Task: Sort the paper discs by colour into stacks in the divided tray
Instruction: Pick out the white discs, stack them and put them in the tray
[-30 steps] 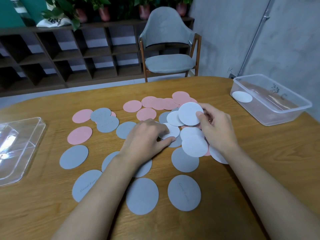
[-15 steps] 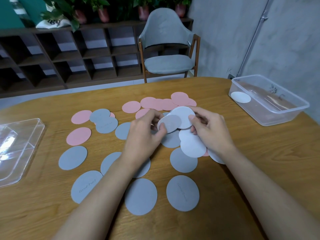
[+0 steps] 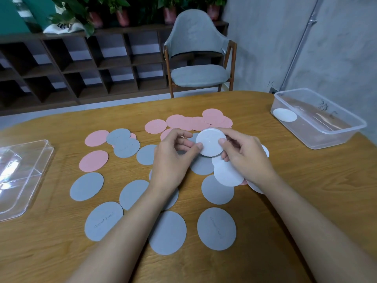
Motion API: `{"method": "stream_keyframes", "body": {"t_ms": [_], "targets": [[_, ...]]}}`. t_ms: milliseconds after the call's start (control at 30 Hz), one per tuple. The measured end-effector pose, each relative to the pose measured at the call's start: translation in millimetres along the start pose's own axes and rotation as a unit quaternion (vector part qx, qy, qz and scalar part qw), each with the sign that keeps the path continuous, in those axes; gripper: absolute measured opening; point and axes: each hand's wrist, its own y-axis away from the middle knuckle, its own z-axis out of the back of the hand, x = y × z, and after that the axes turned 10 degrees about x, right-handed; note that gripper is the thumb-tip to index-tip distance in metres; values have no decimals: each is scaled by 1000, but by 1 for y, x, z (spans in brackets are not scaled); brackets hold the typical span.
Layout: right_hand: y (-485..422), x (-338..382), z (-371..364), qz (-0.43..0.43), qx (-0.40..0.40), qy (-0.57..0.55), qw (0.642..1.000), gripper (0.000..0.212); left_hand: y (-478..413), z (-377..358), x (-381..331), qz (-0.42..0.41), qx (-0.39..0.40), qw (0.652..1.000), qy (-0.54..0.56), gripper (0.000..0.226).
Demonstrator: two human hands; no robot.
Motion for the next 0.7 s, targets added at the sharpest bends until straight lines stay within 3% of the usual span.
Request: {"method": "stream_keyframes", "body": {"t_ms": [133,267,567,700], "targets": [[-6,-12,12,-40,-73,-13,996,27,-1,-1,4,-85,111,958,-250,46],[-9,-21,17,-62,-108,-6,992,26,-8,1,16,-74,200,923,-321,59],[-9,-18,14,-84,-102,-3,991,28,-5,4,8,-94,124,915,-373,44],[-8,-16,13,-89,-90,13,992,29,-6,7,9,-168,116,884,-420,35]]}}
